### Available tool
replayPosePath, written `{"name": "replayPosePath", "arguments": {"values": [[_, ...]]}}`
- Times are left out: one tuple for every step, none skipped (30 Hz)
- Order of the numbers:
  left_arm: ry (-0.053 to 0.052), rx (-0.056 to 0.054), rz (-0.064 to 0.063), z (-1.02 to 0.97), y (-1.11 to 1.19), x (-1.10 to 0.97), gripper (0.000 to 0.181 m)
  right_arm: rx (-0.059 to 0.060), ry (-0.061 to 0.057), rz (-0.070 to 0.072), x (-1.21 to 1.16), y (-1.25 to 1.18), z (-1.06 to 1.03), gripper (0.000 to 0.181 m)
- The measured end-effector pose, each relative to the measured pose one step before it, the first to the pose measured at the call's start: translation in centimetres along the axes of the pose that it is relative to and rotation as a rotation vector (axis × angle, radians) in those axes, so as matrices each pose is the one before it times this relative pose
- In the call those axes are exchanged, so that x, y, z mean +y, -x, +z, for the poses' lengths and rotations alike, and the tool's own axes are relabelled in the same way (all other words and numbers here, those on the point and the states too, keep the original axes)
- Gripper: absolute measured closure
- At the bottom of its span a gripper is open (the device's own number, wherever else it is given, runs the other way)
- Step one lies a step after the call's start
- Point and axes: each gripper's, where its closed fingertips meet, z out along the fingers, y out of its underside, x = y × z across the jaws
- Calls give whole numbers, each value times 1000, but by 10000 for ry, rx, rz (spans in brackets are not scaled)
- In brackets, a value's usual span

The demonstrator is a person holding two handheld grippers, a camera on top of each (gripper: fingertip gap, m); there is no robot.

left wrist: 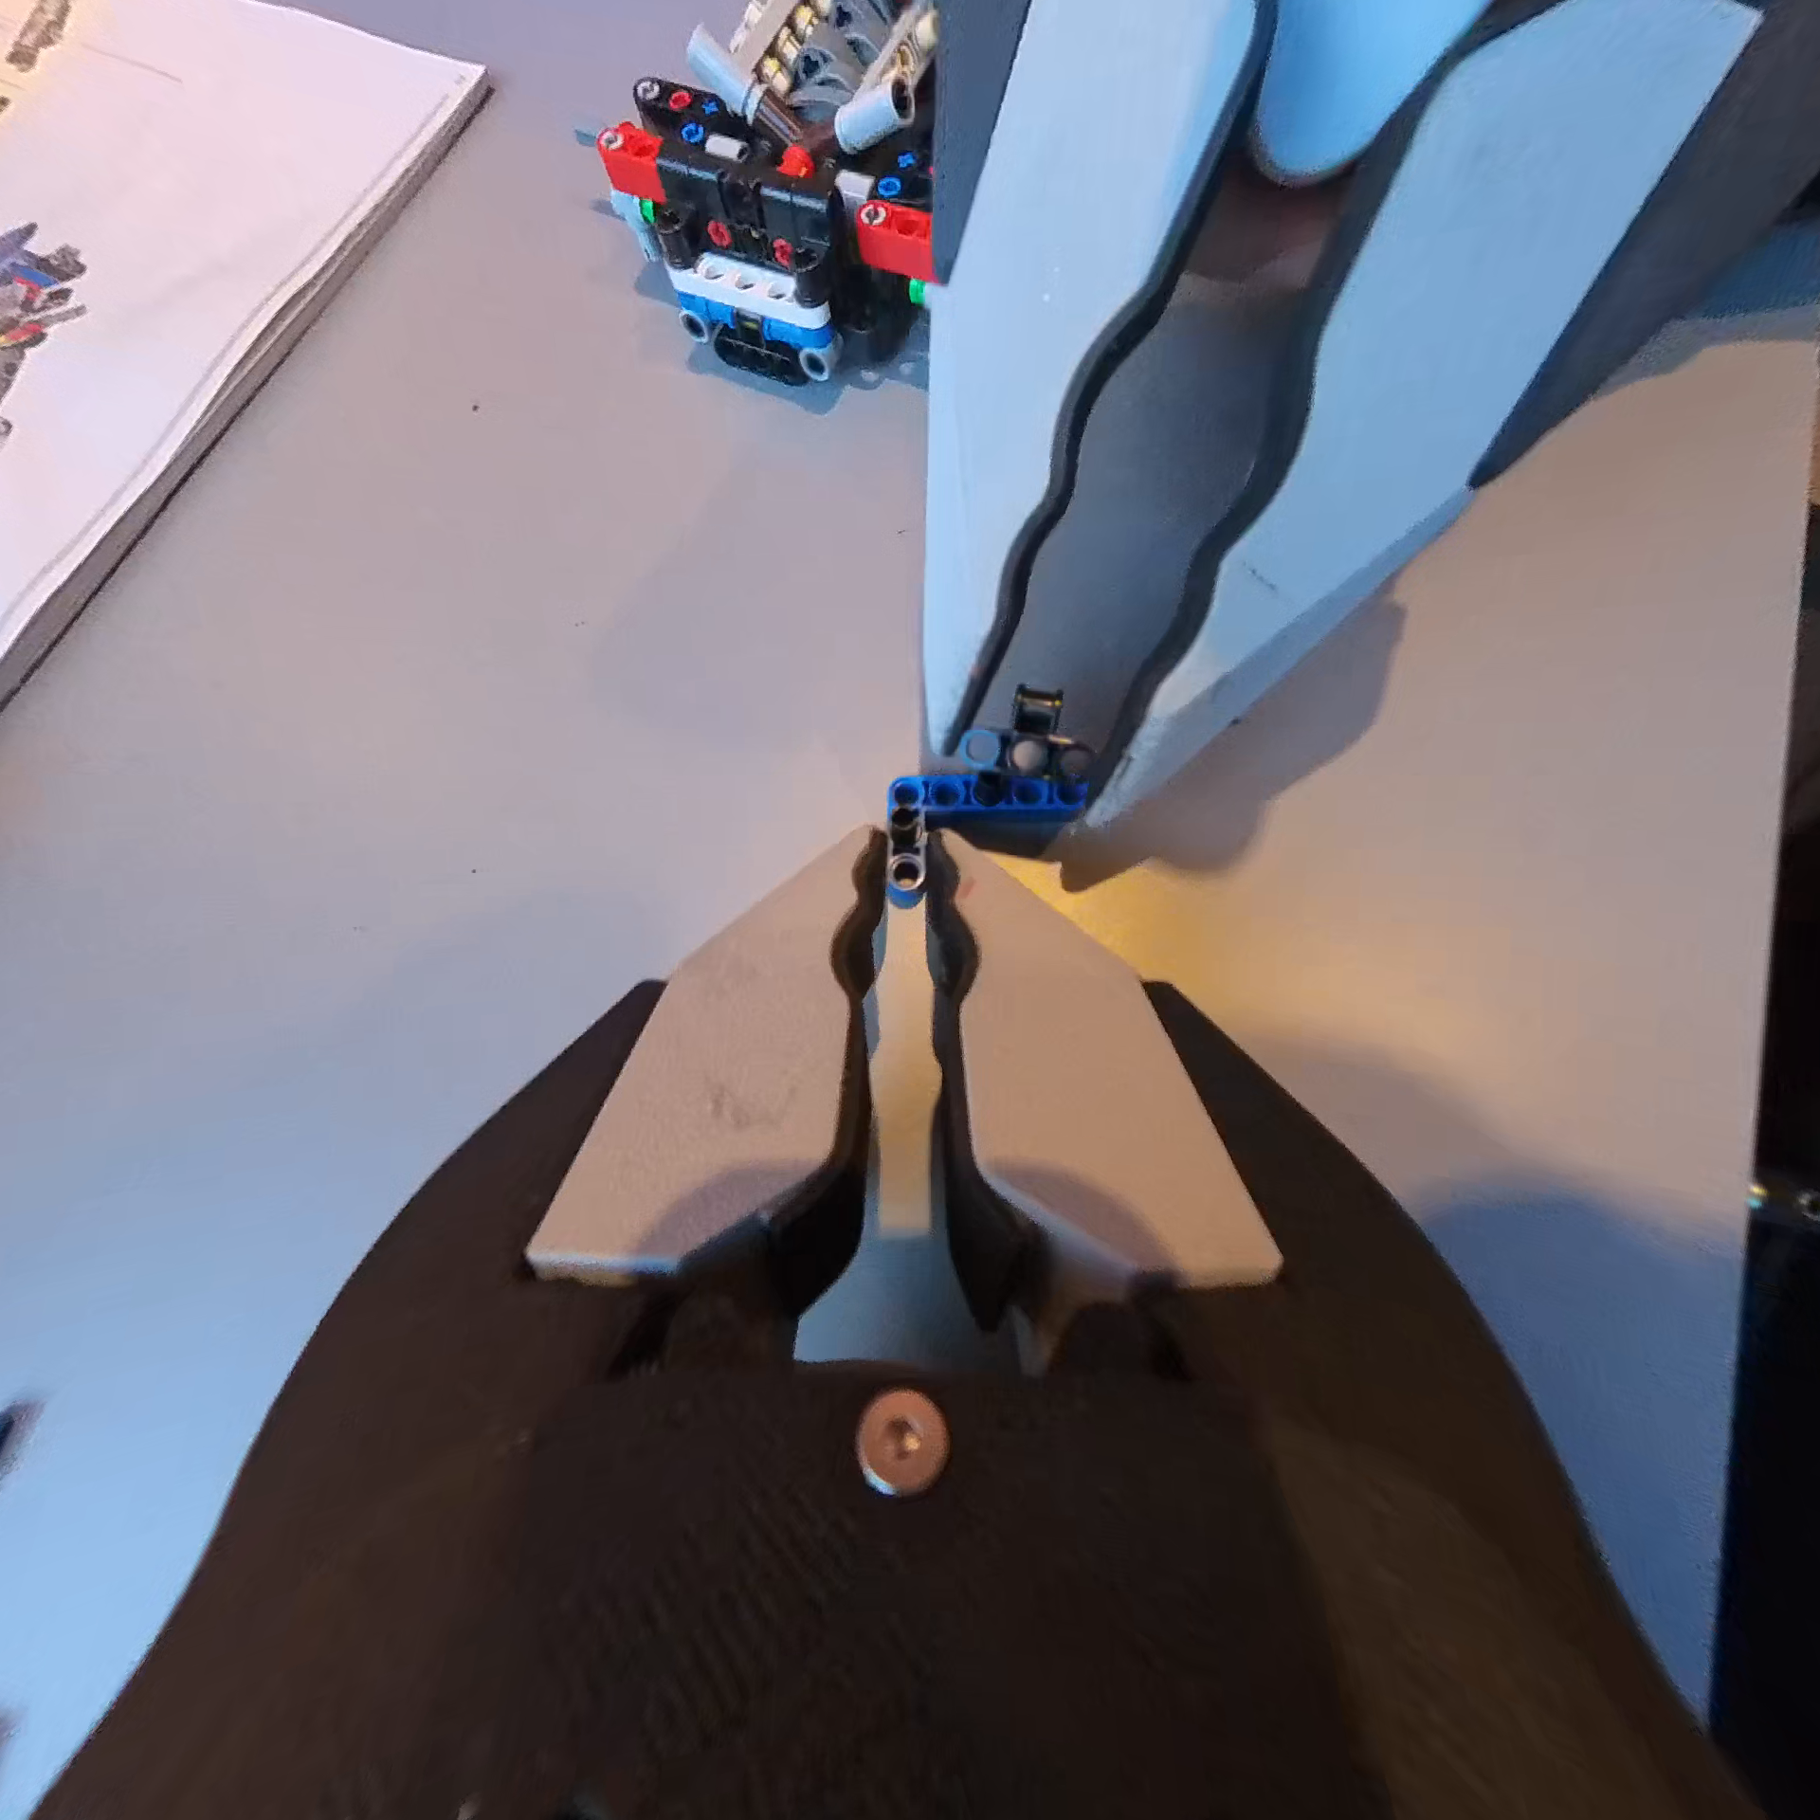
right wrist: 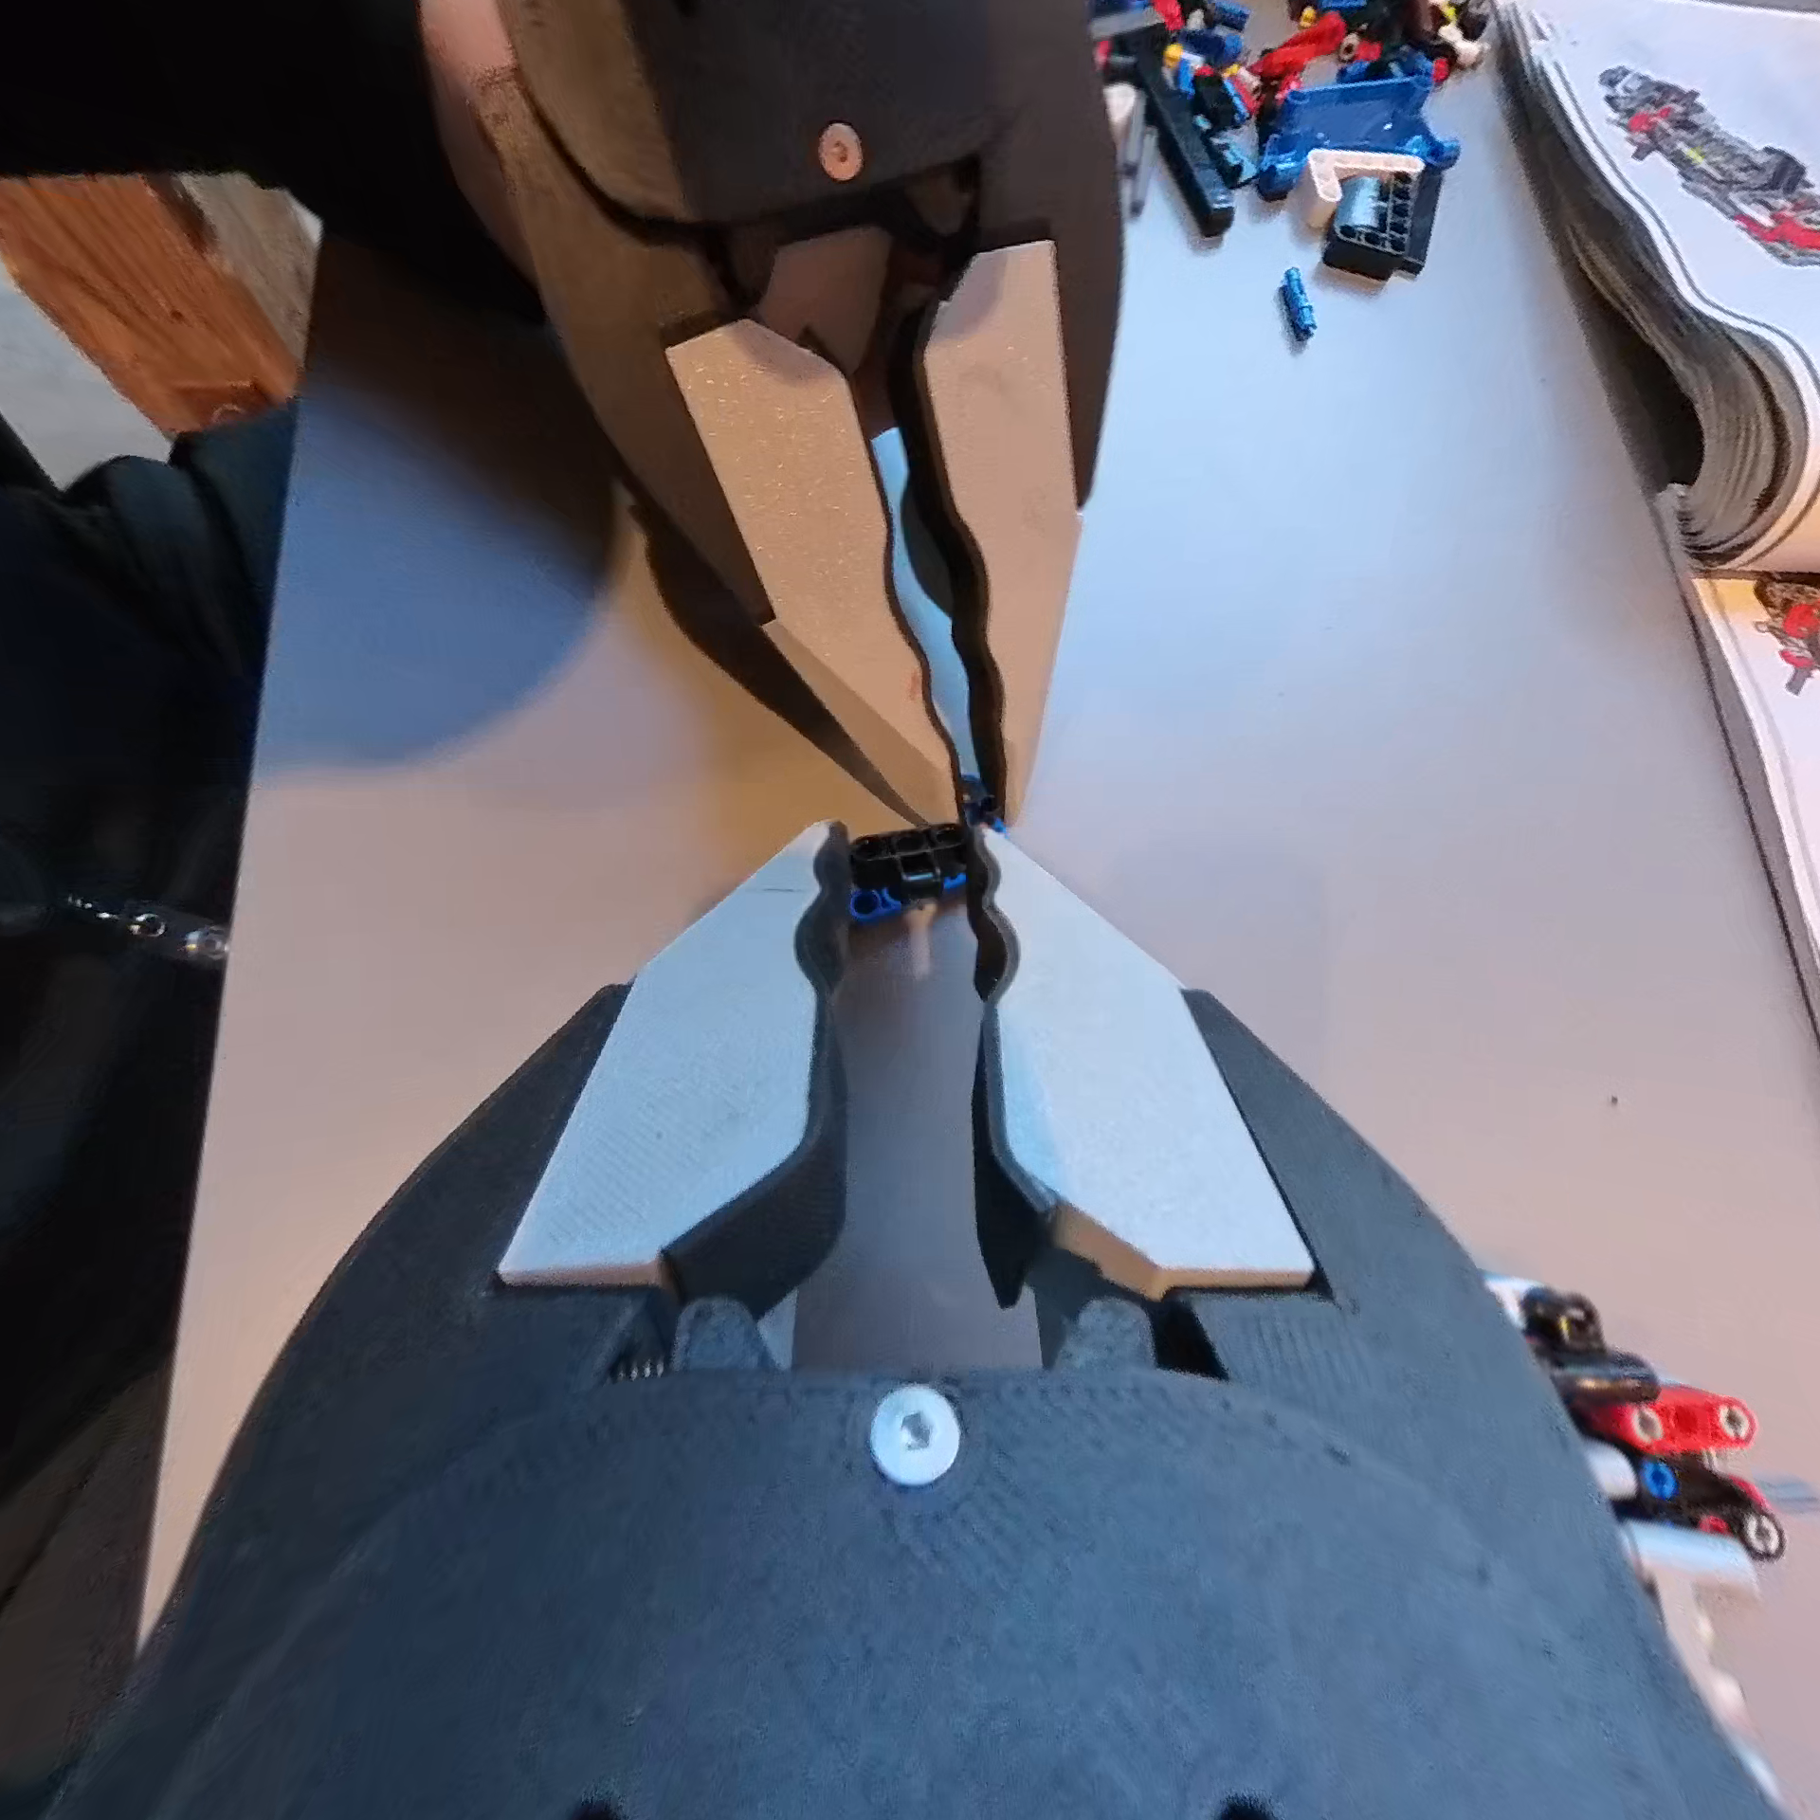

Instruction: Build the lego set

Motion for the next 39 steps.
{"name": "replayPosePath", "arguments": {"values": [[9, -177, 0, -55, -84, 30, 177, 80, -34, 58, 144, 55, -147, 161], [16, -181, -88, -61, 10, 51, 177, 47, 4, 66, 173, 108, -130, 161], [18, -152, -183, -79, 30, 69, 177, 66, 17, 70, 159, 107, -134, 161], [18, -153, -256, -88, 57, 87, 177, 59, 0, 66, 130, 175, -170, 161], [19, -145, -300, -114, 35, 113, 177, 45, -5, 63, 149, 246, -204, 161], [13, -94, -284, -151, -58, 126, 176, 39, -19, 46, 187, 280, -221, 161], [-9, -29, -212, -198, -174, 137, 170, 11, -26, 29, 223, 300, -209, 161], [-78, -67, -170, -296, -109, 84, 159, -10, -27, 34, 250, 285, -207, 161], [-192, -8, -72, -425, -224, -39, 152, -62, -81, 32, 157, 317, -226, 161], [-234, 6, 11, -528, -269, -103, 151, -122, -172, 14, -19, 378, -267, 161], [-188, -25, 91, -555, -240, -130, 150, -169, -237, -20, -185, 423, -302, 161], [-179, 109, 223, -532, -477, -229, 149, -239, -272, -63, -259, 481, -293, 161], [-216, 315, 402, -442, -911, -337, 150, -299, -290, -81, -292, 511, -252, 161], [-215, 261, 556, -266, -969, -359, 153, -320, -251, -35, -245, 486, -152, 161], [-155, 177, 675, -18, -982, -256, 154, -359, -85, 56, -19, 454, -20, 161], [51, 234, 750, 194, -1160, 44, 154, -445, 202, 110, 351, 556, 143, 161], [277, 132, 706, 362, -1019, 319, 154, -464, 469, 55, 669, 603, 258, 161], [399, 59, 574, 446, -840, 447, 153, -371, 537, -115, 749, 526, 326, 161], [315, 119, 450, 421, -789, 299, 150, -225, 415, -242, 570, 389, 318, 161], [-110, 57, 290, 175, -533, -368, 155, -73, 271, -219, 307, 185, 234, 161], [-183, 200, 260, 95, -592, -463, 152, -15, 150, -153, 104, 92, 139, 158], [-90, 127, 157, 141, -309, -274, 152, 29, 80, -101, 26, 25, 50, 157], [-31, 30, -7, 169, 6, -102, 153, 77, 60, -57, 40, -65, -3, 154], [-41, 111, -103, 116, -16, -80, 154, 74, 60, -19, 65, -48, -33, 151], [-36, 87, -117, 101, 57, -33, 153, 62, 65, 11, 67, -19, -47, 148], [-12, 8, -107, 83, 176, 12, 153, 106, 76, 33, 93, -71, -96, 147], [31, 2, -69, 57, 186, 29, 153, 189, 54, 62, 60, -146, -180, 147], [28, -33, -5, 74, 207, 11, 153, 210, -53, 102, -63, -87, -302, 146], [22, -61, 15, 89, 212, -10, 154, 243, -159, 177, -192, -36, -410, 146], [22, -17, 7, 96, 141, -31, 154, 319, -180, 294, -186, -67, -445, 147], [34, -7, -21, 98, 113, -37, 154, 335, -158, 406, -127, -33, -382, 148], [15, 27, -36, 122, 27, -70, 155, 383, -91, 499, -4, -41, -255, 149], [-12, 82, -38, 145, -76, -108, 157, 424, 21, 489, 180, -48, -118, 151], [-29, 60, -60, 173, -56, -147, 158, 345, 63, 334, 265, 142, -28, 152], [-18, 24, -99, 167, -12, -125, 158, 252, 3, 181, 198, 327, 22, 151], [47, 57, -118, 95, -61, -36, 161, 304, -112, 149, -6, 238, 26, 153], [46, 95, -161, 75, -134, -19, 164, 338, -137, 145, -77, 125, 25, 155], [41, 96, -143, 38, -179, 21, 170, 279, -124, 79, -98, 119, 4, 155], [53, -44, -110, 21, -43, 40, 173, 279, -154, 25, -171, 29, -13, 156]]}}
